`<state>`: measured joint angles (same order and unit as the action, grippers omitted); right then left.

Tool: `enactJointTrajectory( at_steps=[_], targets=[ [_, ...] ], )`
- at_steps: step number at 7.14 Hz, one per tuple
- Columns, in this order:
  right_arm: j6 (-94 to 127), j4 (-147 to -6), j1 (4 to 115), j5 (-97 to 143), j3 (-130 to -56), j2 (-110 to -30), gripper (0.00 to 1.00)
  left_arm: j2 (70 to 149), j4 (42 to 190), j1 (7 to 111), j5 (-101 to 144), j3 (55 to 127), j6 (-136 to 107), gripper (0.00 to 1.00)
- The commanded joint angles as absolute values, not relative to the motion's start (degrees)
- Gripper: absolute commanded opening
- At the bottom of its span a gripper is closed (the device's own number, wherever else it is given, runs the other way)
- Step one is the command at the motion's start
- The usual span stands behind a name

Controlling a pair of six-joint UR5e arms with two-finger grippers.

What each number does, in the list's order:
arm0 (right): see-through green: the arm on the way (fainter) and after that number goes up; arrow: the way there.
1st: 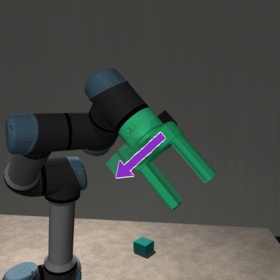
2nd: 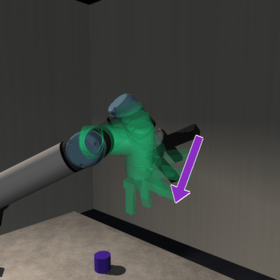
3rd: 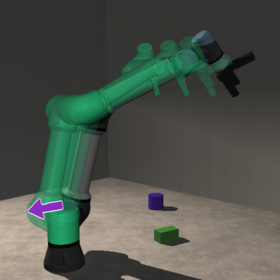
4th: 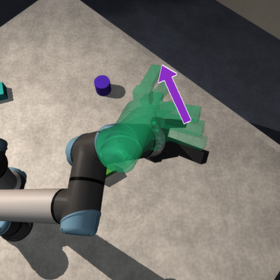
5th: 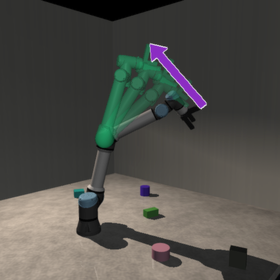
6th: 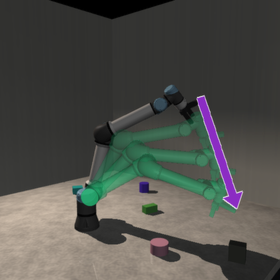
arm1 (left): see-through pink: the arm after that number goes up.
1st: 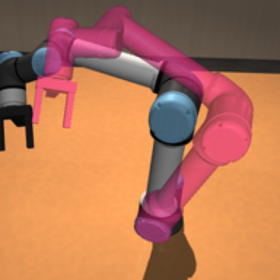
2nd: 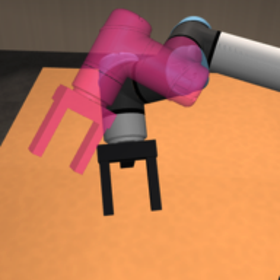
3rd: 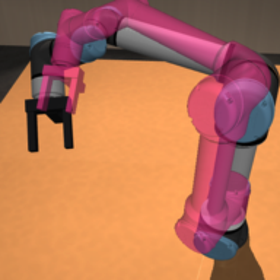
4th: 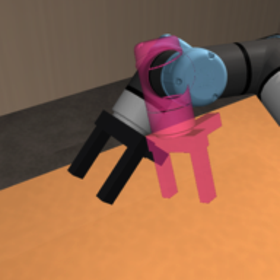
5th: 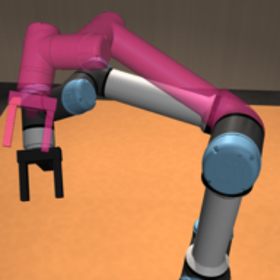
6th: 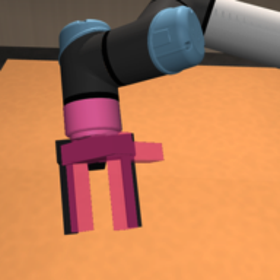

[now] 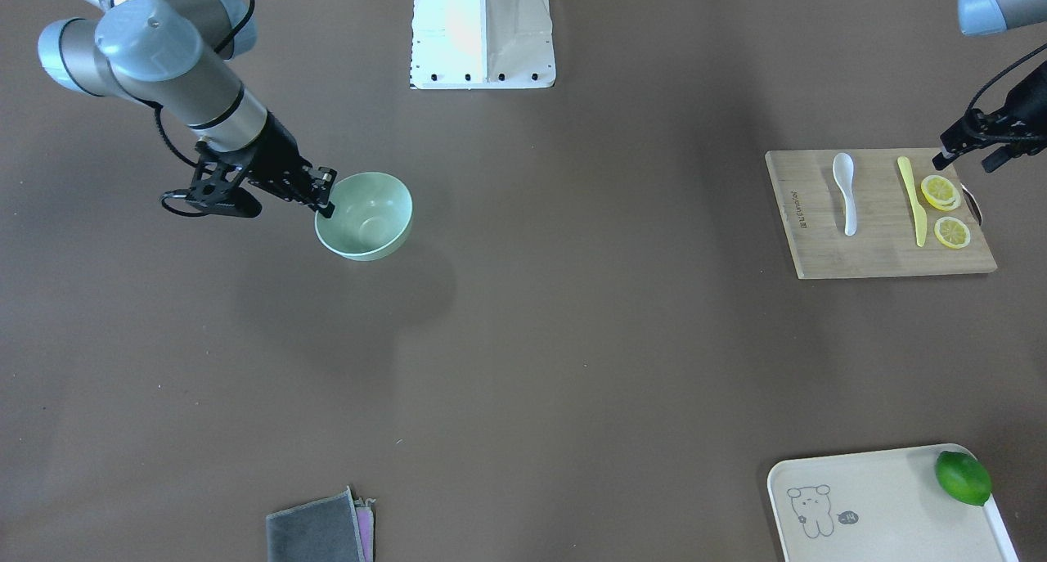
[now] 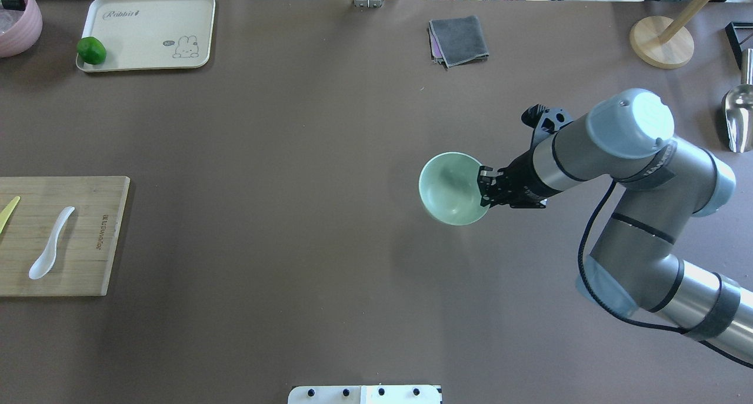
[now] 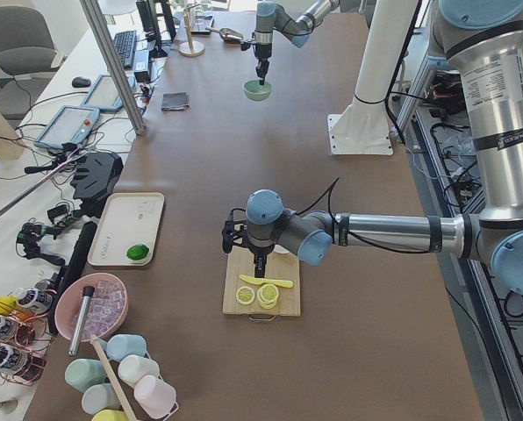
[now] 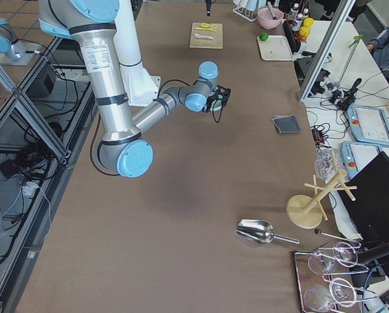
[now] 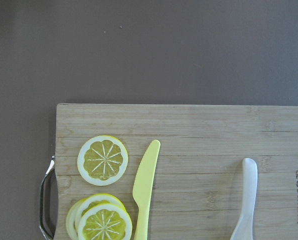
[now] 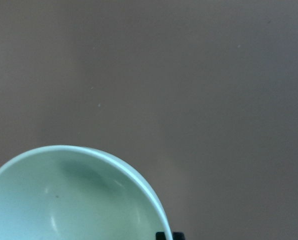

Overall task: Place spoon in bowl
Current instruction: 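Grip the bowl rim with the right gripper and drag it toward the table center, then release the bowl with the right gripper while the left gripper grasps the white spoon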

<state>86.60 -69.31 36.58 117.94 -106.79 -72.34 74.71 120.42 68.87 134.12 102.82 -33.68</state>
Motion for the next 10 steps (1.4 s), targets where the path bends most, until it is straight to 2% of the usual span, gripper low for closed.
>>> enactJointTrajectory(
  at_steps=[1,6,8,9,10],
  targets=[
    [89.3,-75.1,29.7,111.7,-109.6,-69.1,0.00,74.8,125.0,61.7,131.1,102.7,-41.4,0.88],
    [92.1,-79.8,22.1,106.1,-108.2,-64.2,0.00,78.6,125.3,52.4,123.9,102.1,-50.8,0.88],
    [92.3,-79.8,21.0,104.8,-106.7,-62.5,0.00,80.8,125.4,51.0,122.0,99.2,-51.1,0.84],
    [92.3,-79.8,20.9,104.8,-106.4,-62.3,0.00,81.2,125.4,50.9,122.0,98.8,-51.0,0.78],
    [92.3,-79.8,20.9,104.8,-106.3,-62.3,0.23,81.2,125.4,50.9,122.0,98.8,-51.1,0.71]
  ],
)
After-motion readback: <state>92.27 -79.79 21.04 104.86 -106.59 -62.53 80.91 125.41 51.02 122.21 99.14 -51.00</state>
